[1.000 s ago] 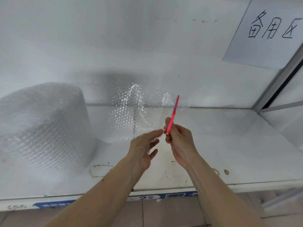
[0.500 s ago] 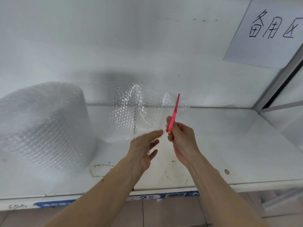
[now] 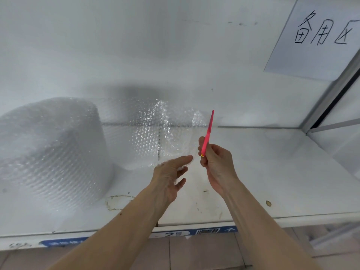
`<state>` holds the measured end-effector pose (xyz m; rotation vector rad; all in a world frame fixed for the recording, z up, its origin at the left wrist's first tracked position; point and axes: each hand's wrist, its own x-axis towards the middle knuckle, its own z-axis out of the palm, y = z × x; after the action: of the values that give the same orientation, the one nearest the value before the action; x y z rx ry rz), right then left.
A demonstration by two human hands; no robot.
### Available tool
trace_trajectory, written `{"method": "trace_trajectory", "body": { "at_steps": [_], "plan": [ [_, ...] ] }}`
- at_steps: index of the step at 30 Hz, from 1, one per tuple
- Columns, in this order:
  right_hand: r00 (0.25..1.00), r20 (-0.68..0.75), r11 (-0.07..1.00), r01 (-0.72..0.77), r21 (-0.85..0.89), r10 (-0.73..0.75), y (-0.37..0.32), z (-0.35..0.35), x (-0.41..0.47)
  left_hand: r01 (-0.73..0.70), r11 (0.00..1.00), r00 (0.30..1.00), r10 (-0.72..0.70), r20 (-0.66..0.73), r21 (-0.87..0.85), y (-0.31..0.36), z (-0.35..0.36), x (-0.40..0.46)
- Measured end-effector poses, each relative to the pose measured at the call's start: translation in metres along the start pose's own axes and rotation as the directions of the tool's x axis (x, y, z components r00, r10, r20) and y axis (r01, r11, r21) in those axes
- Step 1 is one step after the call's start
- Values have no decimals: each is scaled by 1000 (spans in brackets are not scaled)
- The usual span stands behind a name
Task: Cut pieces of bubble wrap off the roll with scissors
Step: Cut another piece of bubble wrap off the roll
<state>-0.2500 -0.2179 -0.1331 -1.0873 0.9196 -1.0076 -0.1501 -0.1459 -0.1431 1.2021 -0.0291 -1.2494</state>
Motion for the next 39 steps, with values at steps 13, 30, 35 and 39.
{"method": "trace_trajectory", "body": {
  "at_steps": [13,30,35,39],
  "plan": [
    [1000,-15,1000,-18,14,19,-3,-1,1,1,1000,1000,-1,-14,18,0,0,-1],
    [999,-8,996,-39,76,40,-11,-5,1,1,999,1000,0,-12,49,0,-3,1],
    [998,-30,997,-50,59,52,-12,-9,0,-3,1000,1000,3,-21,26,0,-3,4],
    [992,-5,992,-123,-16,123,-12,-19,-2,4,1000,1000,-4,3,17,0,-2,10]
  ]
}}
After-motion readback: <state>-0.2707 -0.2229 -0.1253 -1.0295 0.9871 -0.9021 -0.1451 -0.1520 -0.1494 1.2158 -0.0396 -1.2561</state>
